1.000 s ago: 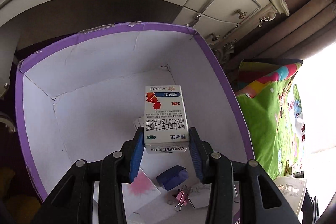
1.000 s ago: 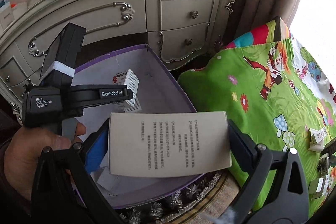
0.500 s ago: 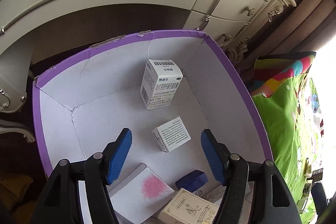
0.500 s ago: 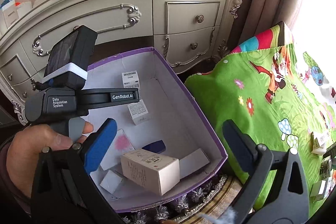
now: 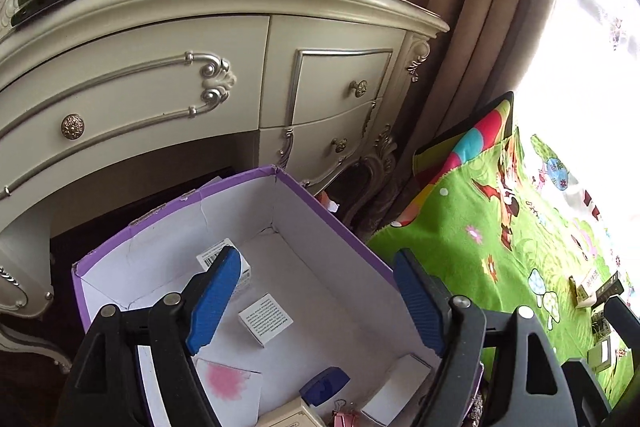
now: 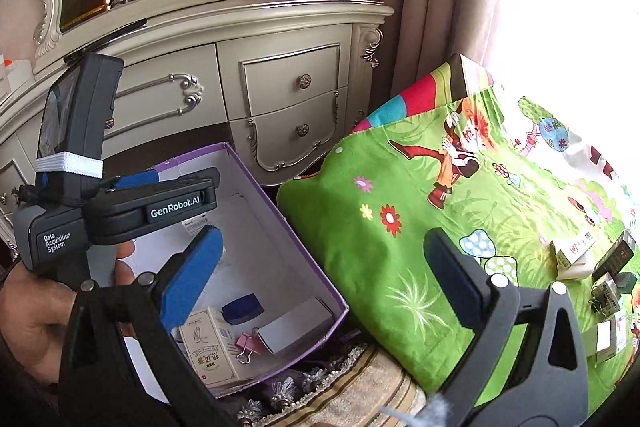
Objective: Organize rigid objects
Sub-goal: 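Move both grippers back over the boxes on the bed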
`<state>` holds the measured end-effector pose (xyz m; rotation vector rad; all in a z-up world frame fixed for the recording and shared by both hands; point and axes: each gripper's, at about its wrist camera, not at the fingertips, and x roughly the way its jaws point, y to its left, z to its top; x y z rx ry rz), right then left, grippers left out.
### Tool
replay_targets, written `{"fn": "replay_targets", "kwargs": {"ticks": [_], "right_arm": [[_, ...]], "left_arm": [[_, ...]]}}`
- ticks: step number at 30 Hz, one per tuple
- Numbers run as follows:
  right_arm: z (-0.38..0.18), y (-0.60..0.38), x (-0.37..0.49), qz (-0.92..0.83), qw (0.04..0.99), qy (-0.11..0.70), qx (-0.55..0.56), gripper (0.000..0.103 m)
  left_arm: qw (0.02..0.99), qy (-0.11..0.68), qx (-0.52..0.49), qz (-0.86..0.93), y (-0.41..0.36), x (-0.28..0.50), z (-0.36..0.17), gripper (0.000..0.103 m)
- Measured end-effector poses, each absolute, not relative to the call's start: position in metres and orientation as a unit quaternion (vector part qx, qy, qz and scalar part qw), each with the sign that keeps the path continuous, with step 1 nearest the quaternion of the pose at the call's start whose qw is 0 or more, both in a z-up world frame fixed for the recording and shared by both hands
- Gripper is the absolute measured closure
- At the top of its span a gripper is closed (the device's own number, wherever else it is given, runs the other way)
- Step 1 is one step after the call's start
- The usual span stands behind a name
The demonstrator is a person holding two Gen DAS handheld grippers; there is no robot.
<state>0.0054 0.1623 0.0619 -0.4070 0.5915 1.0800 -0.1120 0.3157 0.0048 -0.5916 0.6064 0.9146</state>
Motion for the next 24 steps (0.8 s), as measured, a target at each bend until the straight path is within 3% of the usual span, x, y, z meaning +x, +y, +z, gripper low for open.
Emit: {"fn": "replay_targets", "kwargs": {"ticks": [24], "right_arm": [[0.074, 0.099, 0.101, 0.358, 0.877, 0.282, -0.151, 0.002]], "left_arm": [[0.847, 0.317, -0.306, 0.297, 0.260, -0.038, 0.028, 0.024]]}}
